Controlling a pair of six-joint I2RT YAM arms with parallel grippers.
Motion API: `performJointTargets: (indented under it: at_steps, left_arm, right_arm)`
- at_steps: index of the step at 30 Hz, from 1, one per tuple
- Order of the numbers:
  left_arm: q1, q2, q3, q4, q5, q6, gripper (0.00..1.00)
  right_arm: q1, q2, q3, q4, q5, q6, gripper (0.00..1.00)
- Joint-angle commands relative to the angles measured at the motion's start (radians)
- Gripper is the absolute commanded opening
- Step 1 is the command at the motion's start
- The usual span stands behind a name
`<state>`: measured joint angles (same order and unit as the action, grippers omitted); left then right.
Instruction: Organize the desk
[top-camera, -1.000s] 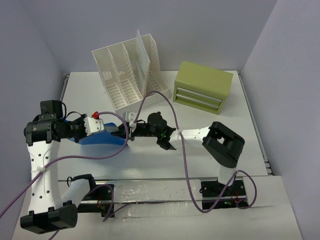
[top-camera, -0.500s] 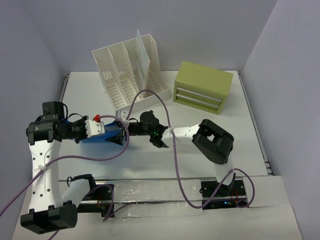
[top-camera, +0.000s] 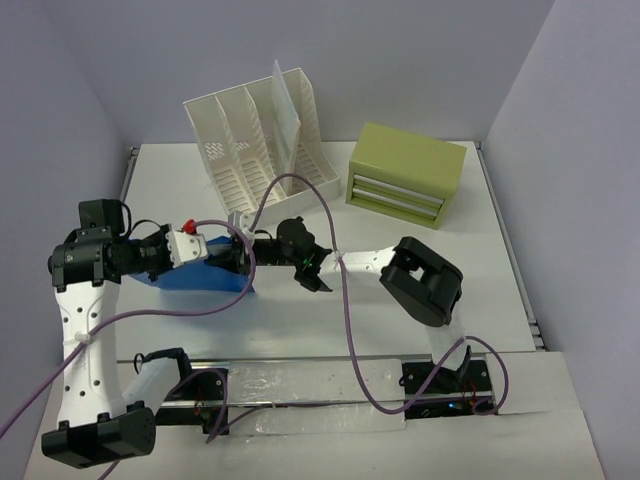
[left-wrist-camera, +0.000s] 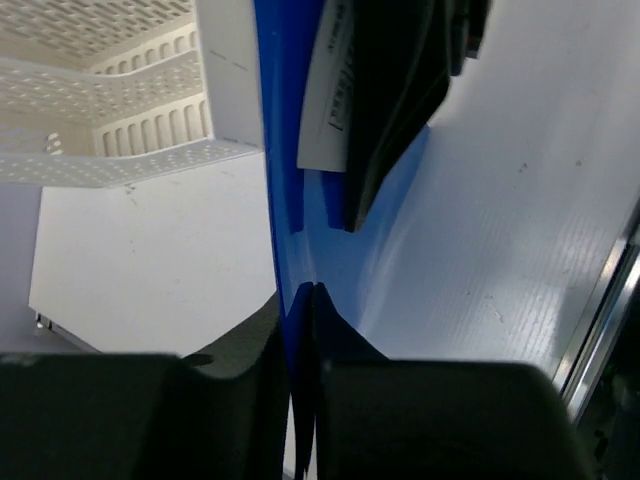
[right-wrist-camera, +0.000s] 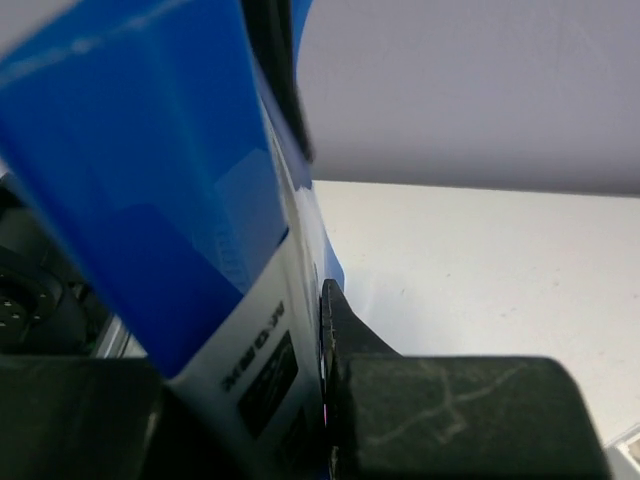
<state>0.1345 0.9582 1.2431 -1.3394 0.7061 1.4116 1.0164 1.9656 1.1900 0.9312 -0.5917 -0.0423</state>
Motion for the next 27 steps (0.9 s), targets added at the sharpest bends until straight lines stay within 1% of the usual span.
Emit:
performJointTargets:
  at_steps: [1, 2, 4, 5, 9, 13, 14, 16, 17, 21, 24, 25, 27]
  left_arm:
    - [-0.007, -0.071, 0.034, 0.152, 0.056, -0.246, 0.45]
    - [-0.007, -0.095, 0.032, 0.197, 0.037, -0.323, 0.62]
    - [-0.006, -0.144, 0.027, 0.266, -0.008, -0.477, 0.91]
    - [-0.006, -0.157, 0.027, 0.314, -0.052, -0.553, 0.99]
    - [-0.007, -0.180, 0.066, 0.373, -0.187, -0.734, 0.99]
    - [-0.007, -0.183, 0.133, 0.427, -0.378, -0.936, 0.99]
    - [-0.007, -0.185, 0.142, 0.446, -0.393, -0.951, 0.99]
    - [-0.006, -0.190, 0.149, 0.511, -0.522, -1.042, 0.99]
    - [-0.006, -0.193, 0.146, 0.533, -0.604, -1.059, 0.99]
    - [-0.007, -0.214, 0.064, 0.684, -0.824, -1.042, 0.99]
    - [-0.007, -0.246, -0.029, 0.806, -0.954, -1.019, 0.99]
    - [-0.007, -0.246, -0.048, 0.827, -0.980, -1.014, 0.99]
    - [-0.006, -0.245, -0.087, 0.852, -1.033, -0.990, 0.99]
  right_arm:
    - [0.024, -0.073, -0.007, 0.045, 0.009, 0.175, 0.00]
    - [0.024, -0.087, -0.015, 0.044, 0.028, 0.188, 0.00]
    - [0.024, -0.115, -0.037, 0.039, 0.078, 0.210, 0.00]
    - [0.024, -0.122, -0.047, 0.029, 0.105, 0.214, 0.00]
    - [0.024, -0.158, -0.080, -0.003, 0.160, 0.224, 0.00]
    - [0.024, -0.215, -0.133, -0.014, 0.232, 0.220, 0.00]
    - [0.024, -0.220, -0.136, -0.014, 0.237, 0.219, 0.00]
    - [0.024, -0.257, -0.160, -0.015, 0.267, 0.219, 0.00]
    - [0.025, -0.284, -0.167, -0.015, 0.275, 0.218, 0.00]
    - [0.025, -0.374, -0.179, -0.034, 0.305, 0.196, 0.00]
    - [0.024, -0.460, -0.165, -0.070, 0.338, 0.167, 0.00]
    - [0.024, -0.461, -0.161, -0.084, 0.352, 0.167, 0.00]
    - [0.023, -0.522, -0.138, -0.133, 0.405, 0.131, 0.00]
